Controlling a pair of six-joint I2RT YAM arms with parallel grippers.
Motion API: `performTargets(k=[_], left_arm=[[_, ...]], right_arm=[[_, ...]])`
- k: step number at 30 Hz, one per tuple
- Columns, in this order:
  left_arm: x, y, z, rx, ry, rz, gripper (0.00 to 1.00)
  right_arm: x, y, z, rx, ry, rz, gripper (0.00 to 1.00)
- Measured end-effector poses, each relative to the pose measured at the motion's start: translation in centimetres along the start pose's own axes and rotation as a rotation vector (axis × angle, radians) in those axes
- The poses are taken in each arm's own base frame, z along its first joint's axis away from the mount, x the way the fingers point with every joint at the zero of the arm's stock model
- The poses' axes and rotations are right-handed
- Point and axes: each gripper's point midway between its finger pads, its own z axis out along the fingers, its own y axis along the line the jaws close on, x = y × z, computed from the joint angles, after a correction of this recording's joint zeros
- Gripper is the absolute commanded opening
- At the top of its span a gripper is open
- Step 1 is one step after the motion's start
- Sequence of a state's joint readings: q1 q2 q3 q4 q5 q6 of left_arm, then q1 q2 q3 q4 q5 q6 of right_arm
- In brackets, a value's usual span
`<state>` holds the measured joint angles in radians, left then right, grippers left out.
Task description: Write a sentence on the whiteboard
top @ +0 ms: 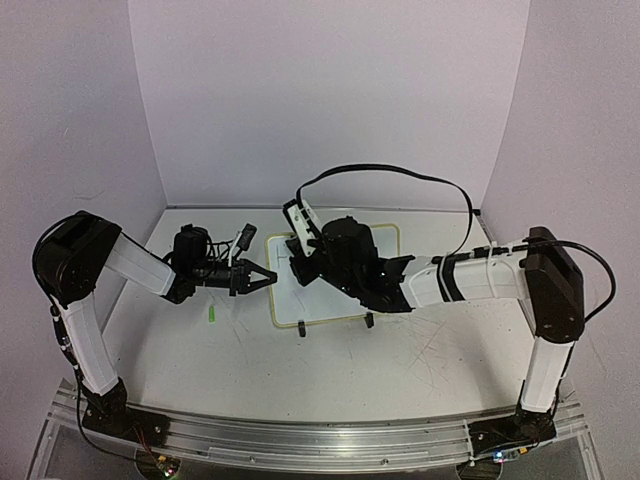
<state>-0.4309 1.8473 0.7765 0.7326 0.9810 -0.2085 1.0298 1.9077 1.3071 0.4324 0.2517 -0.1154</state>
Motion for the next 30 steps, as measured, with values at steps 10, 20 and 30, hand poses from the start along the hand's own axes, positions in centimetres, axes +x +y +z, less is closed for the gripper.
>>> performTargets(k=[10, 20, 30], left_arm=[[0.0, 0.0, 0.0, 0.000, 0.000, 0.000, 0.00], [0.0, 0.1, 0.0, -0.004, 0.000, -0.002, 0.00], [0.1, 0.1, 0.0, -0.007, 0.002, -0.005, 0.00]], right_arm=[[0.1, 0.0, 0.0, 0.003, 0.003, 0.008, 0.00], [0.9, 0.0, 0.0, 0.003, 0.019, 0.022, 0.00], [1.8, 0.3, -0.2, -0.005, 0.037, 0.036, 0.00]])
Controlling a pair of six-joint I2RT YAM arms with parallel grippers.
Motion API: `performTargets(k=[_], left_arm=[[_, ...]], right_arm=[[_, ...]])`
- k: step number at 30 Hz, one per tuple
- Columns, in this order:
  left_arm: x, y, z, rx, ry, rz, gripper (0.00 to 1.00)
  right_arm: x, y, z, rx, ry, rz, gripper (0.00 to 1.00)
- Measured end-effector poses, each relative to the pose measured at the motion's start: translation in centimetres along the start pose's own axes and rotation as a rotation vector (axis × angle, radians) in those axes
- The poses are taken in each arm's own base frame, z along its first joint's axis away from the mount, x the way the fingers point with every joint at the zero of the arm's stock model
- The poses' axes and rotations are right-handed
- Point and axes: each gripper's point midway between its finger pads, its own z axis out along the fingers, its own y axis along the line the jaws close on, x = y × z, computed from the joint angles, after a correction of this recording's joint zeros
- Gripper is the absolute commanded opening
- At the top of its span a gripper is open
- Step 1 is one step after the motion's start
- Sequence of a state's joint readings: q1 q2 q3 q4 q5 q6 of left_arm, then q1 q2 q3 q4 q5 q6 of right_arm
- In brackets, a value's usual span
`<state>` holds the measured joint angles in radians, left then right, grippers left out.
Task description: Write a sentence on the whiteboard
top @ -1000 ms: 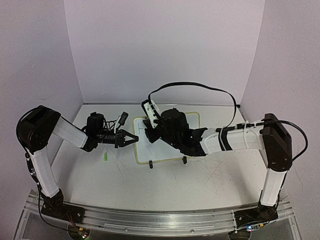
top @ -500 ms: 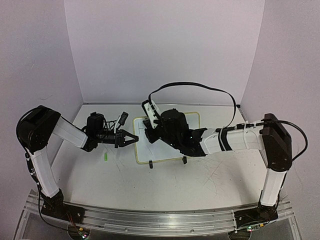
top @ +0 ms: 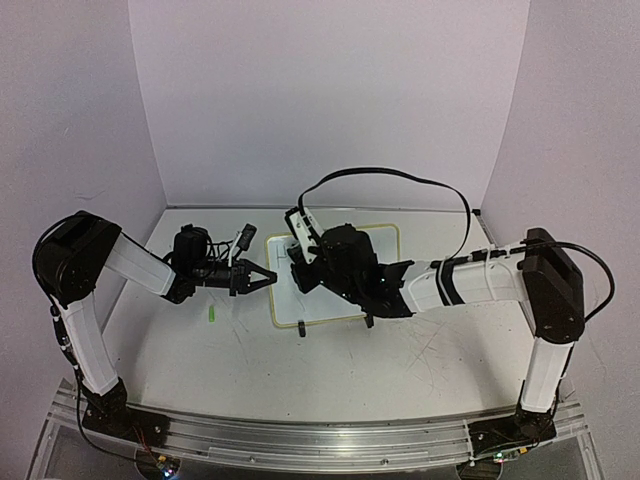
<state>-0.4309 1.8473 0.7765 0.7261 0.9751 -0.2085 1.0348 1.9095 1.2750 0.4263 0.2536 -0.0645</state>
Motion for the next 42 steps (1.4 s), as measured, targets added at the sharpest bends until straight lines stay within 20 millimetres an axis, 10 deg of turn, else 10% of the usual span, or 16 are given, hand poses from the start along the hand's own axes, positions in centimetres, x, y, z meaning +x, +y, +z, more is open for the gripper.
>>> performTargets(k=[22, 35, 42], left_arm=[[0.0, 0.0, 0.0, -0.002, 0.000, -0.001, 0.00], [0.0, 0.0, 0.0, 0.002, 0.001, 0.003, 0.00], [0.0, 0.0, 0.0, 0.002, 0.001, 0.003, 0.00]], right_arm=[[2.1, 0.7, -0.4, -0.020, 0.040, 0.026, 0.00], [-3.8, -1.1, -3.7, -0.052, -0.090, 0.114, 0.00], [-2.1, -1.3, -2.9, -0.035, -0.049, 0.101, 0.00]])
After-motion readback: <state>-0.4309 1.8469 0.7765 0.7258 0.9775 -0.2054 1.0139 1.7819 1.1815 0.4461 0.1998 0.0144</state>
